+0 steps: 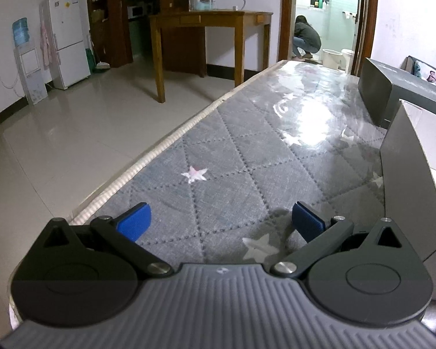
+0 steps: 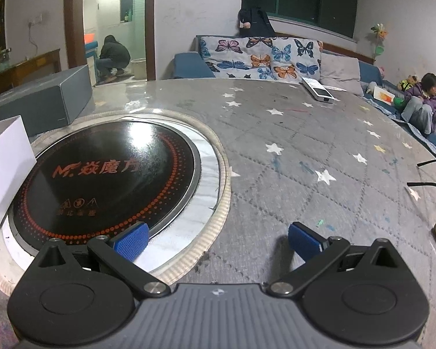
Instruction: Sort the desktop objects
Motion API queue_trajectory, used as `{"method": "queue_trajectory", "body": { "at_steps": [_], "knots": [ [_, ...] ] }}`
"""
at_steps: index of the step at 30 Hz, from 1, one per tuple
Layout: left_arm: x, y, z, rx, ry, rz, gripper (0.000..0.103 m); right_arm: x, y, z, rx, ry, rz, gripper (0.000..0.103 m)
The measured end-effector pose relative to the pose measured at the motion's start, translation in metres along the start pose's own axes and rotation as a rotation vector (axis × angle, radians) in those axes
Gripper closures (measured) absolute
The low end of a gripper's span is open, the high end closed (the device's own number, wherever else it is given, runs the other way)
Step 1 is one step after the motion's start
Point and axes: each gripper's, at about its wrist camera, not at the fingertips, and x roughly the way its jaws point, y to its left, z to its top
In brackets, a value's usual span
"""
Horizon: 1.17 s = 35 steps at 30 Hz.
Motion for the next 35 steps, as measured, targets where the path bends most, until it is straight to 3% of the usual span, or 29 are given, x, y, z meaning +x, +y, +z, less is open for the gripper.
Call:
{"method": "queue_trajectory", "body": {
  "at_steps": [5, 16, 35],
  "knots": [
    [0.001, -0.023, -0.004, 0.002, -0.002, 0.002, 0.0, -0.001, 0.001, 0.0, -0.002, 0.0, -0.002, 0.0],
    [-0.011, 0.002, -0.002, -0.004, 0.0, -0.003, 0.0, 0.0, 0.001, 0.0, -0.003, -0.001, -0.002, 0.0],
    [-0.023, -0.005, -0.006, -0.006, -0.001, -0.004, 0.0, 0.0, 0.0, 0.001, -0.004, -0.001, -0.003, 0.0]
  ]
}}
